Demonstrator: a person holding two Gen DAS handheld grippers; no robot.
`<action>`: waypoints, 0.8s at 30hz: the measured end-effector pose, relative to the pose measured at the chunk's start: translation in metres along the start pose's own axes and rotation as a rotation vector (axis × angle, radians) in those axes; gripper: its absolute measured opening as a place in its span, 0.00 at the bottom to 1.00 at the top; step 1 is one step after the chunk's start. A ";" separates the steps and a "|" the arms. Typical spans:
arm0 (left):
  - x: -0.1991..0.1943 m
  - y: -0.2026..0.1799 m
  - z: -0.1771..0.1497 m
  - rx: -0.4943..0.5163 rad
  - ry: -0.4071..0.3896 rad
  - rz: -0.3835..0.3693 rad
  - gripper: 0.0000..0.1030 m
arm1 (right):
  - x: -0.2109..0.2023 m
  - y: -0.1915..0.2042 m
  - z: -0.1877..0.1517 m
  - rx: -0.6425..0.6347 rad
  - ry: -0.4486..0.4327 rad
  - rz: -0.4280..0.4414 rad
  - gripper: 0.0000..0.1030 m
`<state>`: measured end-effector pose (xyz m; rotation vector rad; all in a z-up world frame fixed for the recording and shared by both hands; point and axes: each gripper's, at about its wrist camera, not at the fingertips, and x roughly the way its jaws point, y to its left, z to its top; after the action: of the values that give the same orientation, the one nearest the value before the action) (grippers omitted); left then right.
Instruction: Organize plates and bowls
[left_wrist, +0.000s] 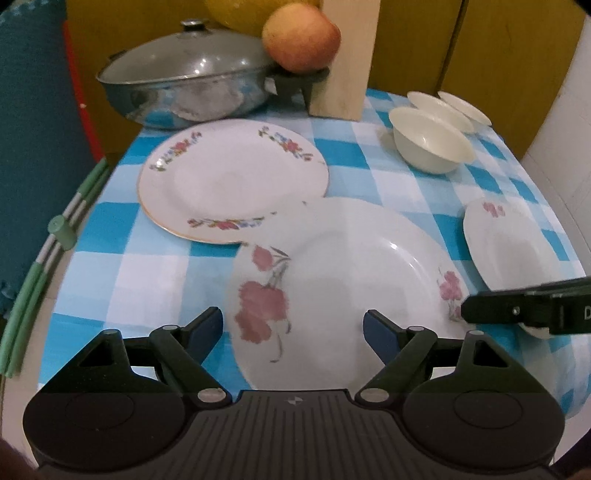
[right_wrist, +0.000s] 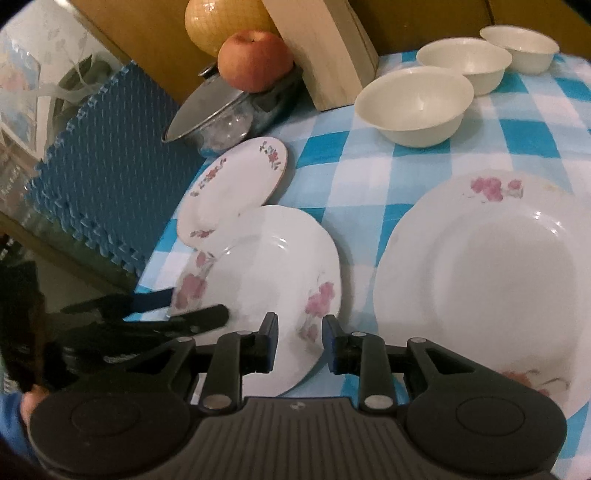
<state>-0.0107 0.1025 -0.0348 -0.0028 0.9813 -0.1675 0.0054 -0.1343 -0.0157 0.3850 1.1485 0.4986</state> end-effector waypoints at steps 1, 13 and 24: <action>0.002 -0.001 0.000 0.006 0.007 0.003 0.85 | 0.000 0.001 0.000 0.002 0.008 0.020 0.23; 0.008 -0.001 0.000 0.011 0.020 -0.002 0.86 | -0.001 -0.002 -0.002 0.014 0.028 0.000 0.23; 0.011 -0.003 0.002 0.042 0.027 -0.023 0.89 | -0.005 -0.010 0.001 0.075 0.025 -0.018 0.23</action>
<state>-0.0034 0.0979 -0.0430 0.0261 1.0051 -0.2098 0.0068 -0.1457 -0.0171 0.4339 1.1963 0.4459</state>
